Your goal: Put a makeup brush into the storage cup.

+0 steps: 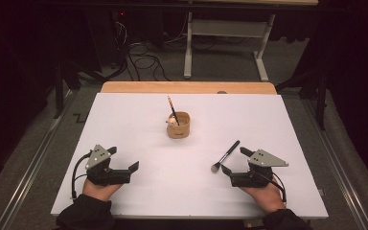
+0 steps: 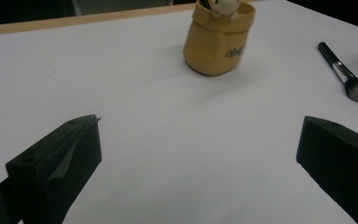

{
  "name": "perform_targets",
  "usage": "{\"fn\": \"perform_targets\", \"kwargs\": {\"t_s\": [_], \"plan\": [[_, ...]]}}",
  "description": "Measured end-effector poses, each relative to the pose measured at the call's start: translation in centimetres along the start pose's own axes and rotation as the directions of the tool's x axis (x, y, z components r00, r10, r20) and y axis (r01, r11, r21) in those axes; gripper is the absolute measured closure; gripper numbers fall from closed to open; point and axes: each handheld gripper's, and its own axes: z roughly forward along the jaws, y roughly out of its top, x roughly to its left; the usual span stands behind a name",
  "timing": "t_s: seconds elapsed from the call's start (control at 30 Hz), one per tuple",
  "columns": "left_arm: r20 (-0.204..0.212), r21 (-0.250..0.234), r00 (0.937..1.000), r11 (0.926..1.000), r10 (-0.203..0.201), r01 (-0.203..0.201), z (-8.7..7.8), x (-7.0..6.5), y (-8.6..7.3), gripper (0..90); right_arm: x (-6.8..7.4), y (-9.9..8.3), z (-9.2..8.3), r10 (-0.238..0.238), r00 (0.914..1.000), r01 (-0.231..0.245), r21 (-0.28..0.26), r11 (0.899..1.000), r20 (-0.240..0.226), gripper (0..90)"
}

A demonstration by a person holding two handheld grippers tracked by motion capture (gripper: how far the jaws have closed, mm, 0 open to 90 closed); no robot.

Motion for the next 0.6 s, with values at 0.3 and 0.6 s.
{"fn": "perform_targets", "kwargs": {"t_s": [0.3,0.6], "plan": [[0.044,-0.002,0.9989,0.9999,0.017,-0.017,0.8,-0.2,0.1,0.6,-1.0,-0.5,-0.7,0.037,0.9970,-0.037,0.000,0.999,0.068,8.0],[0.104,-0.046,0.9941,0.9983,-0.031,0.036,1.9,0.7,0.5,1.7,-2.3,-0.9,-1.8,0.082,0.9857,-0.087,0.026,0.996,0.147,7.8]]}}
